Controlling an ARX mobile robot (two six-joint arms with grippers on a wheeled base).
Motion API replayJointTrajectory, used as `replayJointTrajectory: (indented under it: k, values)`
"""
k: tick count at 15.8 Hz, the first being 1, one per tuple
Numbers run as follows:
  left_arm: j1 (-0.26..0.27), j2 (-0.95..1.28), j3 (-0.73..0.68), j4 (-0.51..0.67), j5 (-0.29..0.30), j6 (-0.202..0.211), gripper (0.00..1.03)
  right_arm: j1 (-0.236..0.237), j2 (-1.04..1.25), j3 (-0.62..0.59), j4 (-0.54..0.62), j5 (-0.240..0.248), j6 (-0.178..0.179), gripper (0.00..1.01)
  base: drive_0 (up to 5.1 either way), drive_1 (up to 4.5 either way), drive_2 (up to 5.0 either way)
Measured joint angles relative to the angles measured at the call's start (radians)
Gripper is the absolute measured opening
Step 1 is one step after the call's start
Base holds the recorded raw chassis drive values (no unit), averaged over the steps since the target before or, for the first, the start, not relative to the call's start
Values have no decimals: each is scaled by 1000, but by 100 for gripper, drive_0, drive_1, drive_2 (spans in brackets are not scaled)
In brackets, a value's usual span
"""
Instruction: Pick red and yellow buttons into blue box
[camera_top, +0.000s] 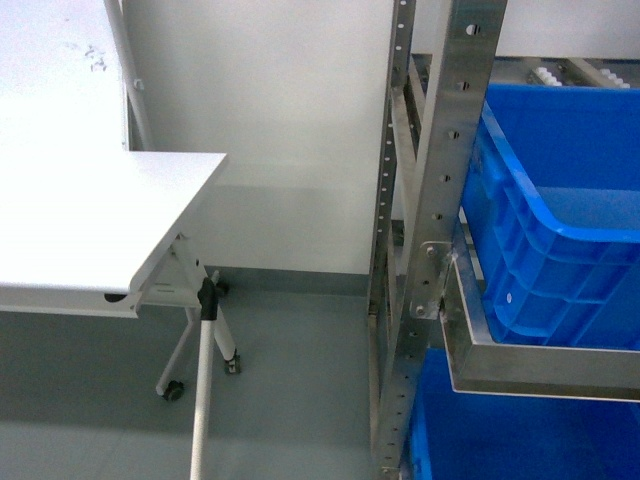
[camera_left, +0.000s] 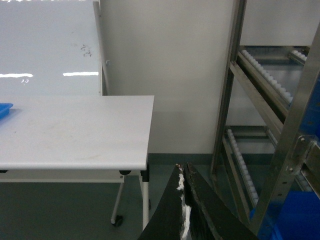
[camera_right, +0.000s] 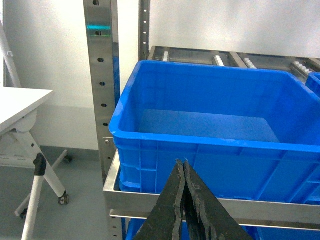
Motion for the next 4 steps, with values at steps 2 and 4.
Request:
replayJointTrajectory:
  k: [2, 4]
  values:
    - [0, 0, 0, 5, 0, 0, 2, 0, -27, 0, -33, -1, 0, 2, 0, 0, 0]
    - [0, 0, 0, 5, 0, 0, 2, 0, -110, 1, -151, 0, 0, 2, 0, 0, 0]
